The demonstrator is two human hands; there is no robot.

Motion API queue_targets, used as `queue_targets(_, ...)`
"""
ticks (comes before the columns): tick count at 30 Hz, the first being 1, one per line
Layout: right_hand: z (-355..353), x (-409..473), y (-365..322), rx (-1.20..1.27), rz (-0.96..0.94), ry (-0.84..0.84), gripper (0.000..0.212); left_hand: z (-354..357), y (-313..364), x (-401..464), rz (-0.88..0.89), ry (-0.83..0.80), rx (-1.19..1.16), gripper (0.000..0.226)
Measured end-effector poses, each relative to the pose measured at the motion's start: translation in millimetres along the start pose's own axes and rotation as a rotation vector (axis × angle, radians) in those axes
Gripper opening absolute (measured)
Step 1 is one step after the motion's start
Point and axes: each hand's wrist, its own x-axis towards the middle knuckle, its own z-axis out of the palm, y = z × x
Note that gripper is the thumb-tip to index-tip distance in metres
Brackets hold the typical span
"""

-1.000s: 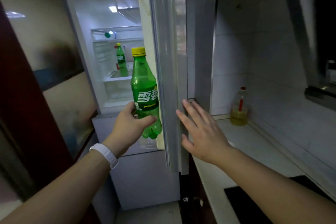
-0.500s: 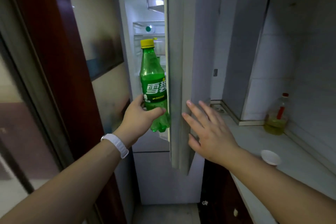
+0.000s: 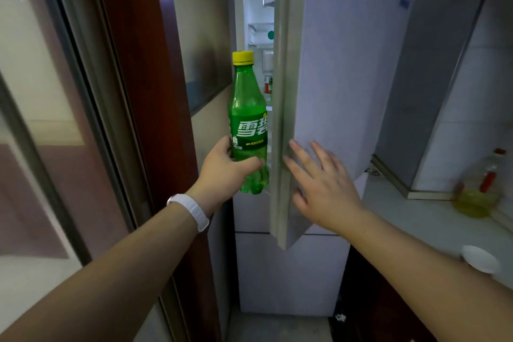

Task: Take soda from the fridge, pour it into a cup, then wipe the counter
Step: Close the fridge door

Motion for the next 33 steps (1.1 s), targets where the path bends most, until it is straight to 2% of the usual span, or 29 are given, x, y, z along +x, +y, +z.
queue_targets(5,16.8,27.7,-7.7,0.028,-0.036,-0.037,0.066,-14.6,-5.4,11.8,0.008,-0.009,0.009,0.047)
queue_targets(13,58.6,58.0,-7.8,0.164,-0.020,-0.084,0.083,-20.9,-22.9,37.9,0.001,0.018,0.039,0.049)
queue_targets(17,86.9,74.8,2.3,0.254,-0.066,-0.002,0.090,-24.1,-33.8,54.6,-0.008,0.039,0.034,0.049)
queue_targets(26,144.2,127.0,8.5,0.323,-0.032,0.145,0.084,-25.2,-54.4,103.3,-0.024,0.125,0.068,0.045)
queue_targets(33,182.5,164.2,37.3,0.275,-0.061,0.148,0.076,-10.5,-76.5,147.7,-0.076,0.179,0.063,0.049)
